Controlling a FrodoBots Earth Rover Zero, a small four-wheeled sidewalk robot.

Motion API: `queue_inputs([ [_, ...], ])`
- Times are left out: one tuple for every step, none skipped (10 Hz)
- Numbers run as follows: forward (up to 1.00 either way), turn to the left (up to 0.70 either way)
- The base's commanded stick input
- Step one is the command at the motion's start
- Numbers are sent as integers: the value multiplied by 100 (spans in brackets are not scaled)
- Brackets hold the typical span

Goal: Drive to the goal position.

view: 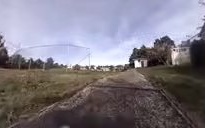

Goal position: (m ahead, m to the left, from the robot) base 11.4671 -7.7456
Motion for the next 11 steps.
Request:
queue_inputs([
  [85,-9],
  [85,-34],
  [85,-34],
  [85,-34],
  [85,-34],
  [85,-34],
  [85,-34],
  [85,-34],
  [85,-27],
  [85,-18],
  [85,-4],
])
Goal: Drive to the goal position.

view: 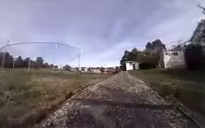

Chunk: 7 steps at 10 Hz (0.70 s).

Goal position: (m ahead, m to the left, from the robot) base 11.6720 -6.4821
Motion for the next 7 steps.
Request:
queue_inputs([
  [85,0],
  [85,0],
  [85,0],
  [85,0],
  [85,0],
  [85,0],
  [85,-10],
])
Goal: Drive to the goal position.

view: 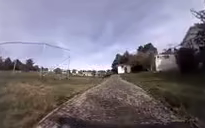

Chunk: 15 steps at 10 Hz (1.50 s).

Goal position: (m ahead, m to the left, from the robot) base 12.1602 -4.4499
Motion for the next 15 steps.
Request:
queue_inputs([
  [85,-26],
  [85,-32],
  [85,-34],
  [85,-34],
  [85,-34],
  [85,-24],
  [85,-5],
  [85,0],
  [85,0],
  [85,0],
  [85,0],
  [85,0],
  [85,0],
  [85,0],
  [85,0],
])
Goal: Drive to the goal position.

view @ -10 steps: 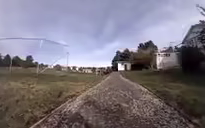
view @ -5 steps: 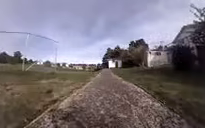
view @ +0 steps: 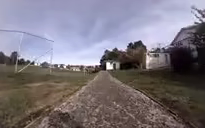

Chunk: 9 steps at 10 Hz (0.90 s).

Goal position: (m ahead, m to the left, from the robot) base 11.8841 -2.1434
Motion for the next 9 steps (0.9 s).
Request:
queue_inputs([
  [85,0],
  [85,0],
  [85,0],
  [85,0],
  [85,0],
  [85,0],
  [85,0],
  [85,0],
  [85,0],
])
